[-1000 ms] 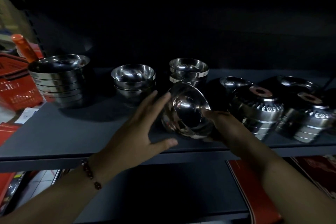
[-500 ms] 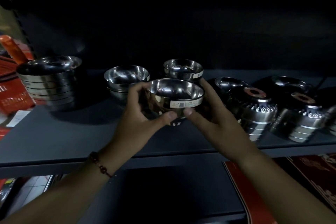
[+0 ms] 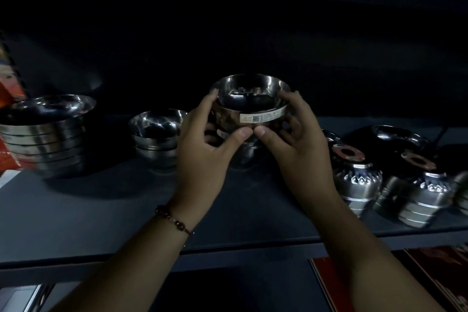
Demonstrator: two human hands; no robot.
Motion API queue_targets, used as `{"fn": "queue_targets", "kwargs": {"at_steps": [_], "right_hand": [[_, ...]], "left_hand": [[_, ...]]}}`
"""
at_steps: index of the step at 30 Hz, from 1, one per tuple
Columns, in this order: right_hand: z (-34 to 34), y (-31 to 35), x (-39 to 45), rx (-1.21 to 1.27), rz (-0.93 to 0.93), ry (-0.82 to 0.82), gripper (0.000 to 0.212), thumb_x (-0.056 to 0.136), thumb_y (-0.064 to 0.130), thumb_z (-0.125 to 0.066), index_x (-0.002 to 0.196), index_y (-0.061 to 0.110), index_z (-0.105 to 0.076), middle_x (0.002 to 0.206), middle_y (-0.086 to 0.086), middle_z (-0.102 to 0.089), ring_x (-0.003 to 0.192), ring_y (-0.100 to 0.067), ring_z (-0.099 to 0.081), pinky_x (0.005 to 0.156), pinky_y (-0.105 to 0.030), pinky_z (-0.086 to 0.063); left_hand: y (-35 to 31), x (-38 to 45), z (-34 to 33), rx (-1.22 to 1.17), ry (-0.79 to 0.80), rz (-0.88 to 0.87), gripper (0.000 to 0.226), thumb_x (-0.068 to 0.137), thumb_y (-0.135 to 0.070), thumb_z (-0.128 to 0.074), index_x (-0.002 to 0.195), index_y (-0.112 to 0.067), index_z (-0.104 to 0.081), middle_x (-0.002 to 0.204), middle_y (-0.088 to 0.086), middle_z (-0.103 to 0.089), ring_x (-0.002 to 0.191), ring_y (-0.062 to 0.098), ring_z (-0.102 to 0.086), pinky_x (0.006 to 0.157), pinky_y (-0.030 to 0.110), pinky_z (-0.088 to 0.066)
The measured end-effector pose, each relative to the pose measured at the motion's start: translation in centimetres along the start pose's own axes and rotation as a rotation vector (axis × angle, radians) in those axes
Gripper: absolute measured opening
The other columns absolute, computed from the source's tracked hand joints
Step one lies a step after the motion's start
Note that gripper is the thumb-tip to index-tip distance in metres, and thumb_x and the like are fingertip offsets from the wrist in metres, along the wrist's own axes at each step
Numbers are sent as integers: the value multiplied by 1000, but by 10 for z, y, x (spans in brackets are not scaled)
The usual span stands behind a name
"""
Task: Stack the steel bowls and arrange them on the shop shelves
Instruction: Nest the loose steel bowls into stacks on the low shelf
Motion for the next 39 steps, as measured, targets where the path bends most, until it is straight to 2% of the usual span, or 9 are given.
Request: {"fn": "queue_targets", "kwargs": {"at_steps": [6,12,19,22,25,27,31,35,39], "right_hand": [[-4,-13,26,50,28,-39,49,89,10,-69,129,31,-50,135,11,-54,122,-5,-56,100,-34,-51],[-9,-42,42,33,-26,-49,45,91,13,-68,129,28,-50,119,17,-65,115,-2,-61,98,-35,-52],[-20,-69,42,-81,-131,30,49,93,18,-64,135,36,-46,128,18,-58,113,13,-53,86,-1,-41],[-23,-73,42,-154,-158,77,66,96,24,-60,151,37,-27,147,12,-46,122,11,-48,94,-5,-41],[-23,-74,41,-214,-185,99,76,96,29,-58,155,37,-12,156,5,-36,143,-9,-33,113,-37,-39],[-22,-71,40,-261,-192,127,80,96,31,-59,156,36,-6,158,2,-34,147,-15,-28,114,-45,-36],[-17,-59,32,-427,-165,206,86,93,37,-61,155,37,-2,161,-1,-28,147,-17,-27,114,-46,-37],[0,-40,14,-692,-112,308,81,94,36,-60,157,27,-9,165,-3,-13,152,-18,-8,118,-32,-15],[29,-25,-8,-858,-106,355,75,95,36,-59,156,26,-17,165,-3,-11,152,-21,-3,120,-33,-11]], "left_hand": [[12,21,-25,-59,-37,23,64,87,-31,-76,137,-51,-42,130,-6,-62,117,4,-62,97,31,-54],[27,37,-36,46,-30,0,48,90,-33,-73,134,-30,-54,115,-15,-68,112,-1,-62,95,28,-53],[53,31,-35,187,35,43,58,92,-40,-67,145,-35,-44,135,-18,-58,125,0,-54,102,32,-50],[55,30,-35,261,69,52,66,92,-43,-66,150,-36,-36,145,-17,-50,131,0,-48,104,27,-47],[56,28,-33,317,118,55,72,93,-43,-64,154,-38,-27,152,-14,-43,135,2,-44,99,15,-38],[55,25,-30,360,146,51,73,94,-44,-62,155,-38,-21,156,-12,-38,140,3,-38,99,13,-33],[46,17,-22,559,187,-29,70,95,-45,-58,156,-32,-25,161,-9,-30,145,13,-33,103,22,-31],[32,0,-18,728,268,-156,64,95,-46,-55,153,-27,-36,162,-1,-30,145,21,-33,107,32,-27],[22,-21,-29,756,385,-221,65,93,-52,-49,152,-27,-37,162,4,-29,145,25,-34,108,35,-26]]}}
Point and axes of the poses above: each hand's wrist, its own x-axis towards the middle knuckle, its own z-axis out of the back of the hand, y = z × x, the point moved 4 cm from there along x, towards the middle knuckle
